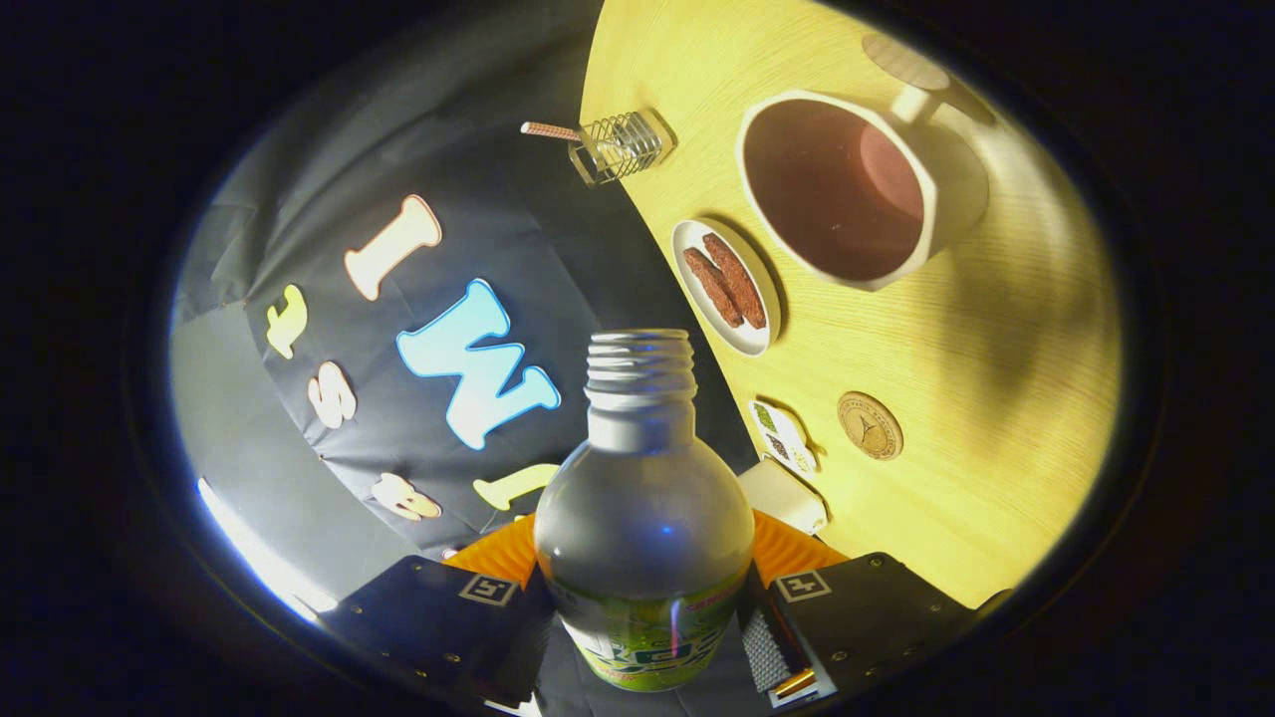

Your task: Take the bottle from table, then pour the juice into the cup, finally place the bottle on the coaster

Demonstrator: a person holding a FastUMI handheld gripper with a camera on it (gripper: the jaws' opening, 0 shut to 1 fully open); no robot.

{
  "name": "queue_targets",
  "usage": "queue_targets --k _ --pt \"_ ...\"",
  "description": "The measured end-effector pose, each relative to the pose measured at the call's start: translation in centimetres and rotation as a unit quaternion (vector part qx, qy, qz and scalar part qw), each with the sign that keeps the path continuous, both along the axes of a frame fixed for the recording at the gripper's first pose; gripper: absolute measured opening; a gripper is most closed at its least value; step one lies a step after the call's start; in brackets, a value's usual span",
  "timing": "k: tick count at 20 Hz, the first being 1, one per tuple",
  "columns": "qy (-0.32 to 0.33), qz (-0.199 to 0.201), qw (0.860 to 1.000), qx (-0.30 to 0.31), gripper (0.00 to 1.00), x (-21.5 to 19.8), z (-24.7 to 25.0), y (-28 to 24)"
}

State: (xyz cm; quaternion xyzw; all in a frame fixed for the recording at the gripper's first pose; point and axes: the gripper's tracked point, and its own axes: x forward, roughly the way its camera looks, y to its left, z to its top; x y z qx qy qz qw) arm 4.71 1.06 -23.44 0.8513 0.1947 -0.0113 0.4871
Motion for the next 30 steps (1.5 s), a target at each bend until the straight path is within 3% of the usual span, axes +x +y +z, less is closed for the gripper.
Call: queue_targets --k 10,16,20,27,30 --pt "-0.020 0.070 0.991 -0.113 0.78 -1.1 0.0 2.0" --pt "-0.050 0.122 0.964 -0.233 0.78 -0.5 0.4 3.8" --pt "-0.071 0.151 0.927 -0.335 0.78 0.7 0.1 4.9" --pt "-0.110 0.167 0.832 -0.518 0.78 4.0 -0.7 5.7" --pt "-0.121 0.167 0.782 -0.588 0.79 5.3 -1.3 6.2"
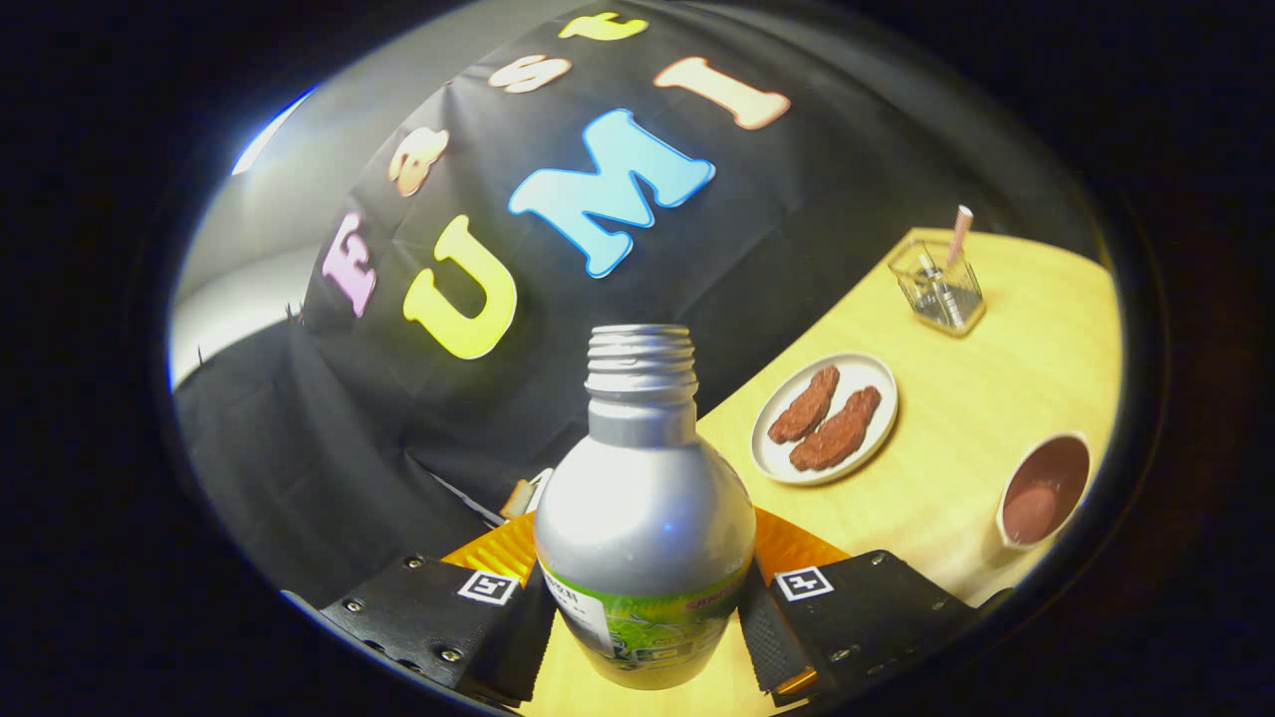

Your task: Take the bottle from table, then pour the juice into the cup, finally place the bottle on the coaster

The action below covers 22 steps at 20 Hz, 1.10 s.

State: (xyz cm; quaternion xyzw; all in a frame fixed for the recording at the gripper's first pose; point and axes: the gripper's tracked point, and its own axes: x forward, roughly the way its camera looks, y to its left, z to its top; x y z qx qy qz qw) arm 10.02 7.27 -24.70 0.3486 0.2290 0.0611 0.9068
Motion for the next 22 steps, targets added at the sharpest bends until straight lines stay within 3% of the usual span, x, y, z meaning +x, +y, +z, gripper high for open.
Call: queue_targets --k 5,14,20,22 --pt "-0.027 -0.005 0.995 -0.098 0.79 1.9 -2.0 1.1" --pt "-0.076 0.022 0.969 -0.236 0.79 5.2 -7.6 5.4" --pt "-0.096 0.043 0.950 -0.293 0.79 5.8 -10.1 7.4" --pt "-0.086 0.042 0.953 -0.289 0.79 5.9 -11.2 7.7"
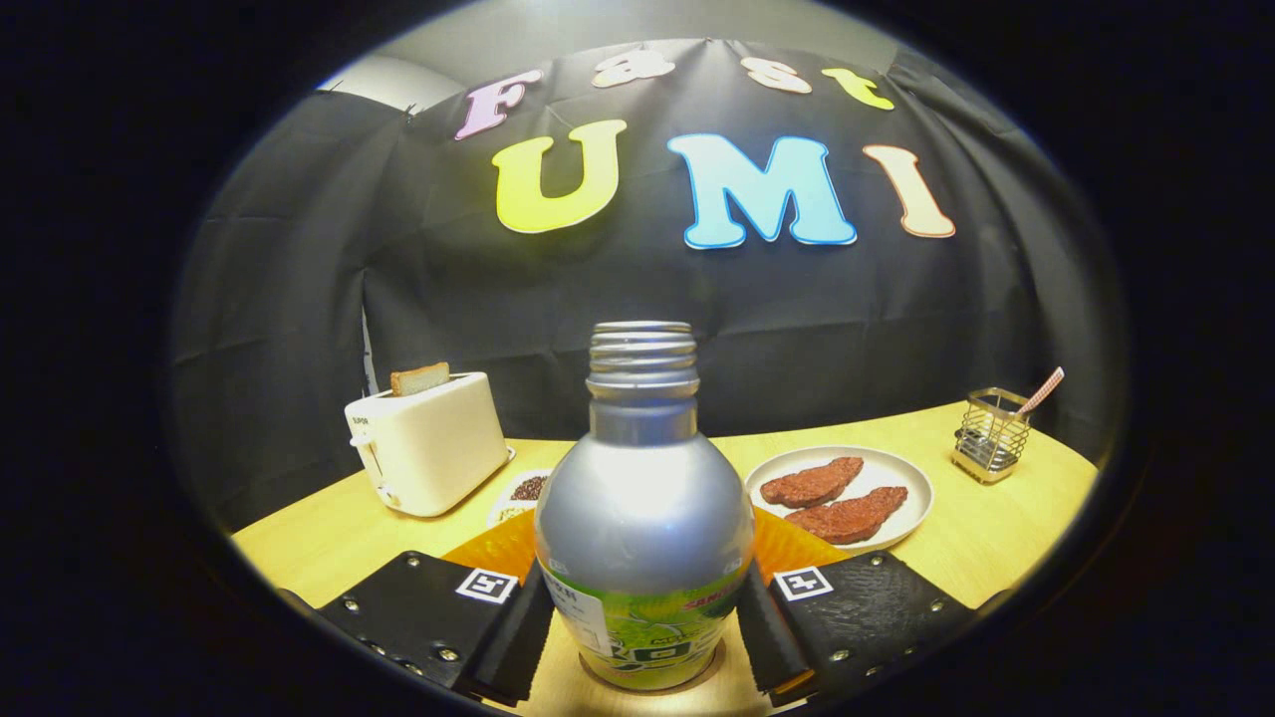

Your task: Take the bottle from table, then pour the juice into the cup, finally place the bottle on the coaster

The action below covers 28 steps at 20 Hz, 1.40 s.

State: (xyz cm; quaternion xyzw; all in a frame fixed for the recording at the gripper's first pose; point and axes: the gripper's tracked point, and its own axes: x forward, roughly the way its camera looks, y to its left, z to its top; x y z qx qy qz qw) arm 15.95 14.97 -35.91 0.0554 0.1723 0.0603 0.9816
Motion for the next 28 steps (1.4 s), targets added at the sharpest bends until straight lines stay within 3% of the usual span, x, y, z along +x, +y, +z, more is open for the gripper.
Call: queue_targets --k 11,13,15,16,20,24,28 --pt "-0.024 0.014 0.999 -0.044 0.80 0.1 -1.5 1.2" --pt "-0.016 0.015 0.999 -0.031 0.83 0.0 -1.7 1.5" --pt "-0.025 0.009 0.999 -0.028 0.94 -0.2 -0.3 1.1" --pt "-0.031 0.004 0.999 -0.025 0.99 -0.3 0.8 0.9" --pt "-0.054 -0.012 0.998 0.008 0.99 -1.2 7.5 -0.1" --pt "-0.088 -0.044 0.995 0.020 0.99 -2.4 18.4 -3.5" --pt "-0.075 -0.089 0.993 0.006 0.99 -3.2 29.0 -9.0"
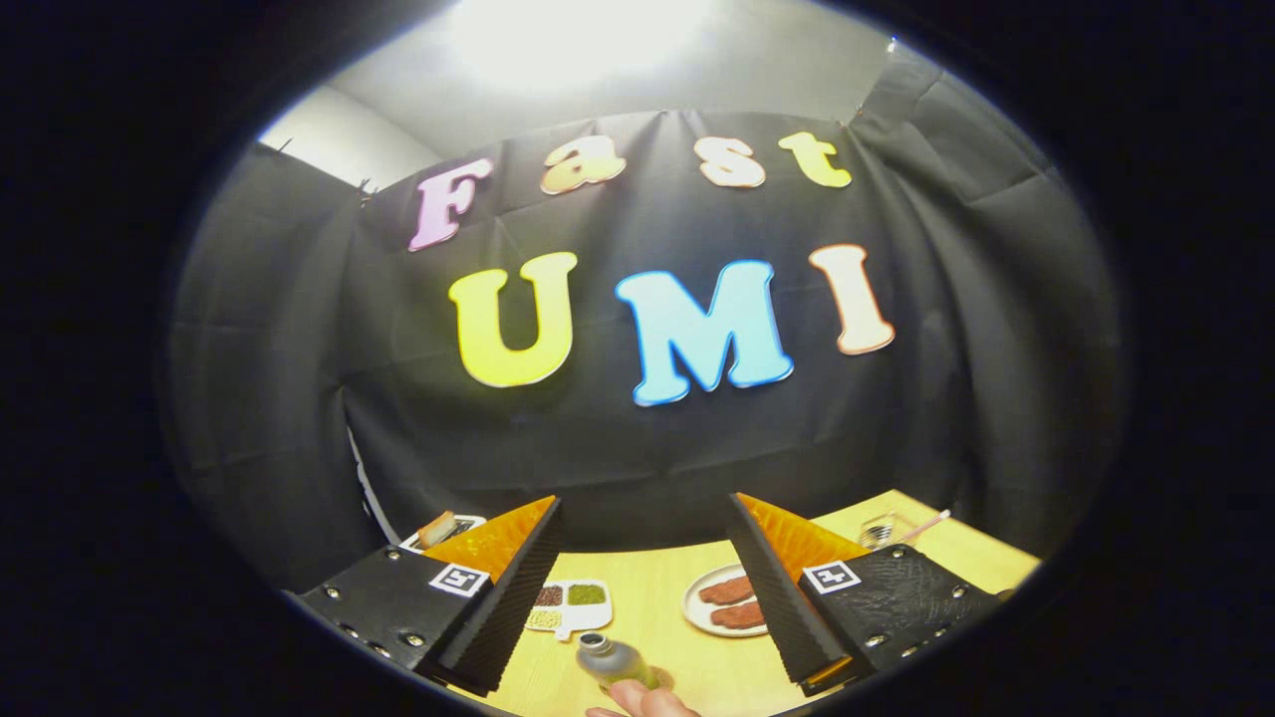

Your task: Take the bottle from table, then pour the juice into the cup, finally place the bottle on the coaster

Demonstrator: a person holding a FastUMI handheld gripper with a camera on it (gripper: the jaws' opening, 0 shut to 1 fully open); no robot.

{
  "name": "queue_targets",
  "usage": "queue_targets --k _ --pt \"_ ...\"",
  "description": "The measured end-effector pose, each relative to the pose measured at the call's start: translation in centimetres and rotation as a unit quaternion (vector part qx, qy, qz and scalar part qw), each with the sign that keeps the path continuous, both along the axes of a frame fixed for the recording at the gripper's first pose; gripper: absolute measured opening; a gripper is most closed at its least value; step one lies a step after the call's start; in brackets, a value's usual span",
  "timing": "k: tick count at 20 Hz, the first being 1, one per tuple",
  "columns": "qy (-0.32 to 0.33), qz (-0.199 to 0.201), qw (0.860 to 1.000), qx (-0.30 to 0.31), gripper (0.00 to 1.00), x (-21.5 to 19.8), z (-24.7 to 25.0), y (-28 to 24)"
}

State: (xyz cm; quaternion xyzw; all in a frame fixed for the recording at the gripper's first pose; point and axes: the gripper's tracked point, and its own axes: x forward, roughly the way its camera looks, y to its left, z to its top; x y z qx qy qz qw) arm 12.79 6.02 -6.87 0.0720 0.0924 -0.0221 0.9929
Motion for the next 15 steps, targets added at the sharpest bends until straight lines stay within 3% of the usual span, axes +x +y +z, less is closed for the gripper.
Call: queue_targets --k 5,15 --pt "-0.012 -0.022 0.999 -0.047 0.99 -1.1 9.9 -5.1" --pt "-0.030 0.037 0.998 -0.046 0.99 -1.1 11.6 -6.8"
